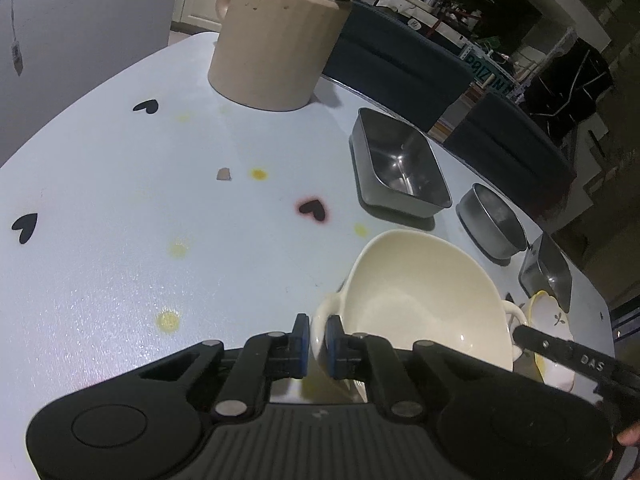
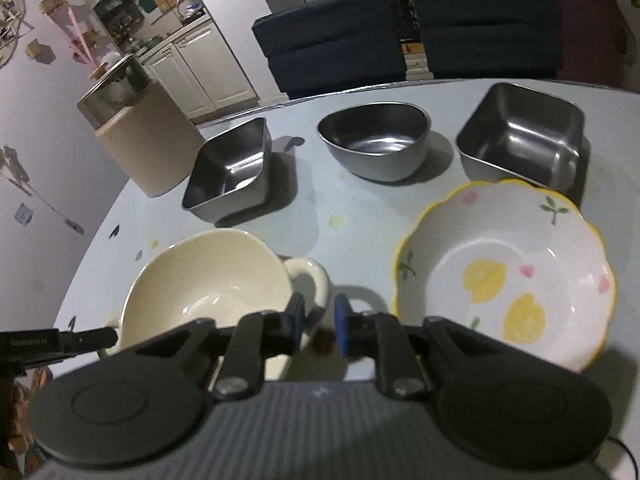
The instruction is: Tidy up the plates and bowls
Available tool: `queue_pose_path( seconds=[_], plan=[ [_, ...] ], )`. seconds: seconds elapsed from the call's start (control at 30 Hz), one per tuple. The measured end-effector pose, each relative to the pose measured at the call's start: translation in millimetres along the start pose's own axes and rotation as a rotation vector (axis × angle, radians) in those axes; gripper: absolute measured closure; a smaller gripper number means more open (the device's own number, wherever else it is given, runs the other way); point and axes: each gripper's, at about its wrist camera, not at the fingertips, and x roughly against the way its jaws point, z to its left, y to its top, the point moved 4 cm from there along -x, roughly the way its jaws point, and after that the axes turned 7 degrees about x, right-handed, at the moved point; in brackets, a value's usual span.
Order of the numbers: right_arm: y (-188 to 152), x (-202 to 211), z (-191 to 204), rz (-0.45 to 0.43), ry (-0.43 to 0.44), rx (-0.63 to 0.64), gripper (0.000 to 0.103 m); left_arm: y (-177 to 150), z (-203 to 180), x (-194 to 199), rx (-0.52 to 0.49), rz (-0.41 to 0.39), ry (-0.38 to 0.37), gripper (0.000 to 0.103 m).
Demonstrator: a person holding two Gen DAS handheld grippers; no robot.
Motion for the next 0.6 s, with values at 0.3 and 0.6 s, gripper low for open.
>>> queue_pose_path(
  seconds=[0.3,0.6],
  plan=[
    [3.0,-6.3,5.9,0.016,-0.057,0.052,0.089,0.2,-5.6,0.6,-0.094,-0.016,0.05,0.088],
    [-14.3,9.0,7.1,0.095,0.021,0.048,0.087,-1.3,-0.4,4.7,-0.113,-0.011,0.08,0.084]
  ],
)
